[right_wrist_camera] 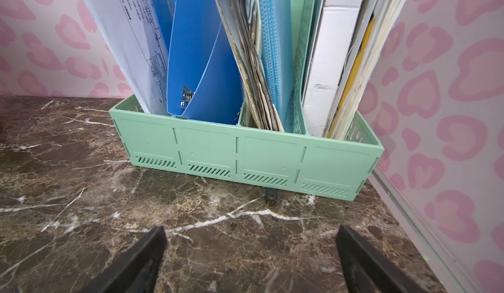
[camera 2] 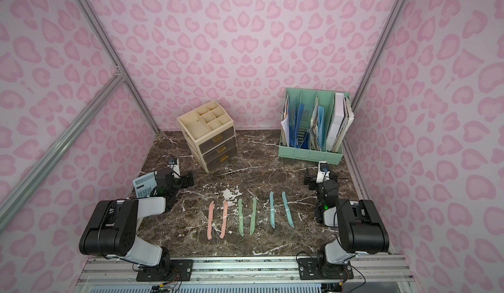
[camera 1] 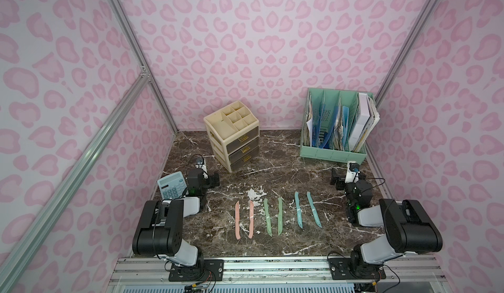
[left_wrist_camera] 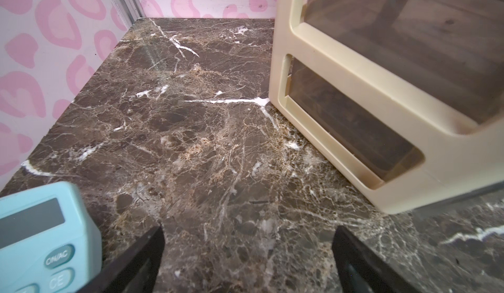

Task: Place the fruit knives into the drawer by color
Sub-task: Open the drawer in the storage box.

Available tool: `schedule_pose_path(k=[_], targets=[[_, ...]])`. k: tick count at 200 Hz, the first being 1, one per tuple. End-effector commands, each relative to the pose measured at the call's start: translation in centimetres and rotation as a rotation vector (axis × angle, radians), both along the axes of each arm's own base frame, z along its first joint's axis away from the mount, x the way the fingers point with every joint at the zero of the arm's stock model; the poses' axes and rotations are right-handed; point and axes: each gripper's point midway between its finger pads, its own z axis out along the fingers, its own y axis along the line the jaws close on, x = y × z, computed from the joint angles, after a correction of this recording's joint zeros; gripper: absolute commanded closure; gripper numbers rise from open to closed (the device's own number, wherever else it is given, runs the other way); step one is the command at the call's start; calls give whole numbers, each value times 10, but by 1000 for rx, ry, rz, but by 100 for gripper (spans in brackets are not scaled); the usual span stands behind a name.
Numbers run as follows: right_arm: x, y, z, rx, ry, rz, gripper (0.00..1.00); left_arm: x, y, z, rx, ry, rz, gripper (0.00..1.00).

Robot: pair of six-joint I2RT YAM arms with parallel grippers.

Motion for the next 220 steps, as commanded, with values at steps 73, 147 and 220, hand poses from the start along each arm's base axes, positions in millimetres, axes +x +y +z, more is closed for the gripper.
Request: schedule_pose_path(k=[73, 147, 220], targets=[[1, 0, 3, 0, -6, -1, 0, 3, 0, 6, 3, -25, -2, 2], [1, 0, 4, -1, -11, 0, 0, 3, 1, 6, -13, -25, -9, 2], [32, -12, 1, -28, 152, -97, 0, 3, 4, 22, 3, 85, 6, 4]])
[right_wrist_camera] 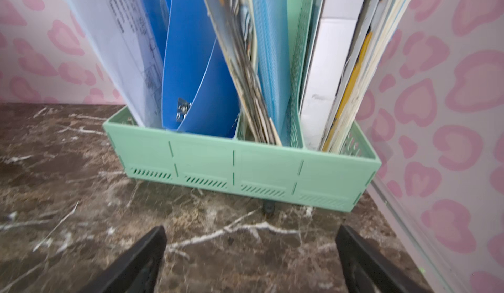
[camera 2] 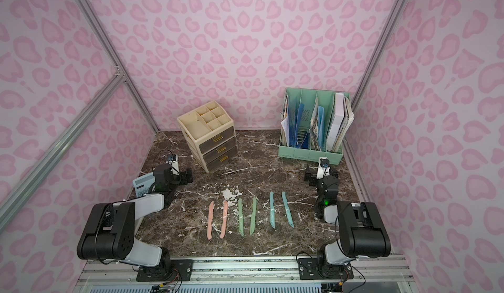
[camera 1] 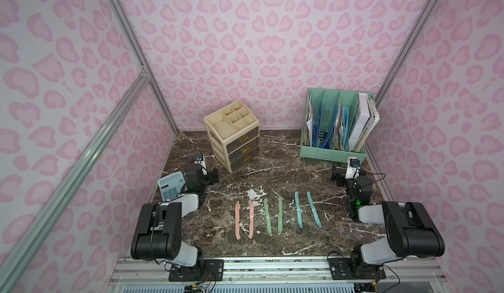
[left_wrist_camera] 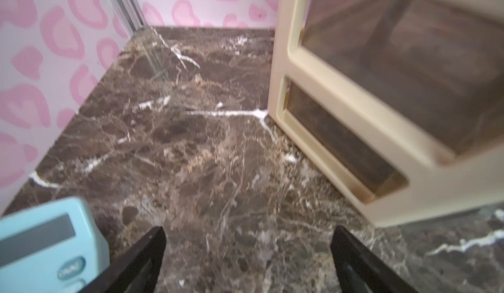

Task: Place the fruit knives into the drawer by color
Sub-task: Open the drawer in the storage box.

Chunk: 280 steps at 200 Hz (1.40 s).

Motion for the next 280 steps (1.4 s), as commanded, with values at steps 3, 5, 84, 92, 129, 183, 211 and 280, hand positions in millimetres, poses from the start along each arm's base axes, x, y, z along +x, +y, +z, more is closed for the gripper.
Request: schedule_pose_path(k=[3, 5, 84, 92, 129, 183, 211, 280], targets=[[8, -9, -22, -29, 159, -77, 0, -13, 3, -9, 11, 101, 9, 3], [9, -9, -22, -32, 161, -81, 0, -14, 4, -8, 12, 102, 13, 2], [31, 72, 51, -133, 171, -33, 0, -43, 23, 36, -43, 210, 248, 1], [32, 83, 63, -113, 164, -22, 0, -47, 21, 44, -46, 210, 259, 2], [34, 140, 105, 1, 226, 69, 0, -71, 21, 72, -24, 235, 321, 1], [33, 244, 152, 239, 362, 360, 0, -92, 7, 116, -90, 223, 306, 2], [30, 275, 178, 426, 356, 471, 0, -92, -5, 147, -186, 238, 290, 1], [12, 341, 188, 838, 478, 713, 0, -57, -59, 179, -466, 355, 157, 1]])
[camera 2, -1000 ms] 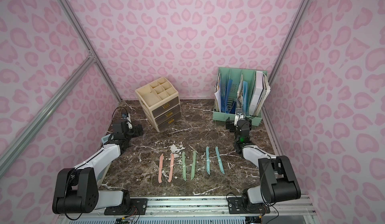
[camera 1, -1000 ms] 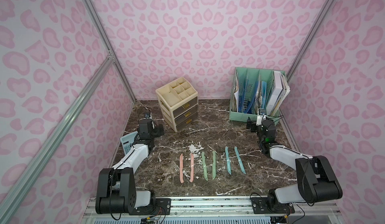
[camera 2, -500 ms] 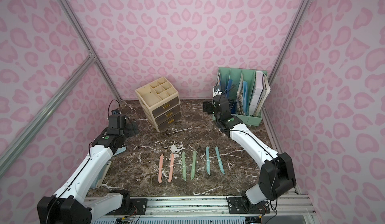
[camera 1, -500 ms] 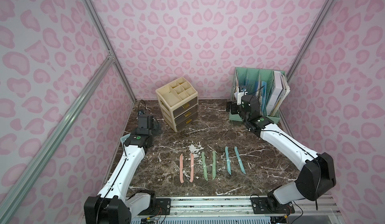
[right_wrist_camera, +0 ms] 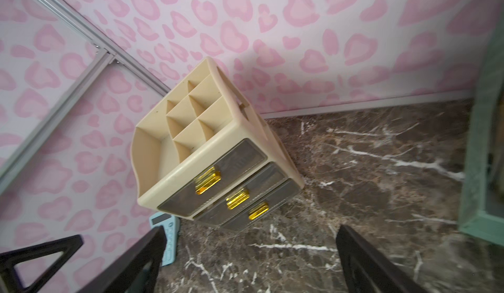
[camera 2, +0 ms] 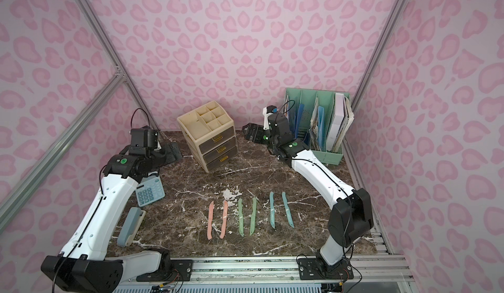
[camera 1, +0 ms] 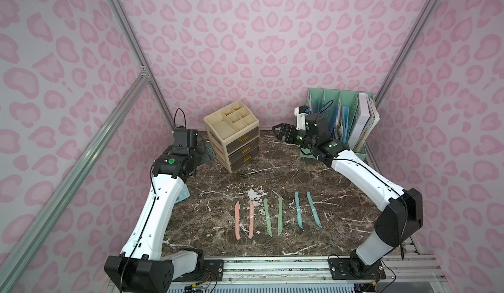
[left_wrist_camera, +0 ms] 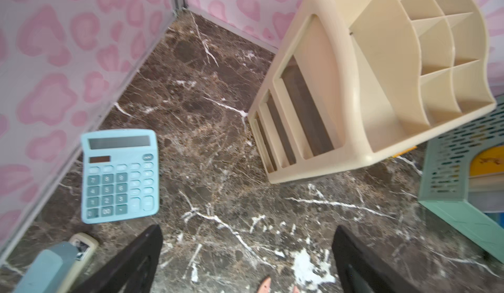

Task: Place the fruit knives into the drawer by color
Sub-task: Open the drawer in the storage box.

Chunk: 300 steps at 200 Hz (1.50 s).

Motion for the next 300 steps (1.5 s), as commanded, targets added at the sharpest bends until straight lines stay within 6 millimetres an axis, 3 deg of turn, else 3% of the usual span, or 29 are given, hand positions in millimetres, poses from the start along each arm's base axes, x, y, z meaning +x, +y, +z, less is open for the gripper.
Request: schedule_pose_path(k=[1, 62, 90, 127, 172, 225, 300], targets=[[-13, 29, 17, 225, 71, 111, 0, 3, -25, -3, -144, 77, -56, 1], [-11, 63, 12, 470, 190, 219, 0, 48, -40, 24, -372, 73, -48, 1], [-3, 73, 6, 546, 243, 234, 16, 63, -36, 13, -486, 124, -10, 4], [4, 87, -2, 606, 288, 242, 30, 71, -35, 1, -530, 163, 1, 13], [11, 100, -18, 647, 340, 248, 34, 85, -40, -13, -578, 186, -8, 17], [18, 116, -32, 645, 375, 256, 44, 95, -37, -18, -569, 189, -17, 29], [21, 126, -55, 628, 428, 237, 49, 109, -37, -30, -562, 210, -25, 34]])
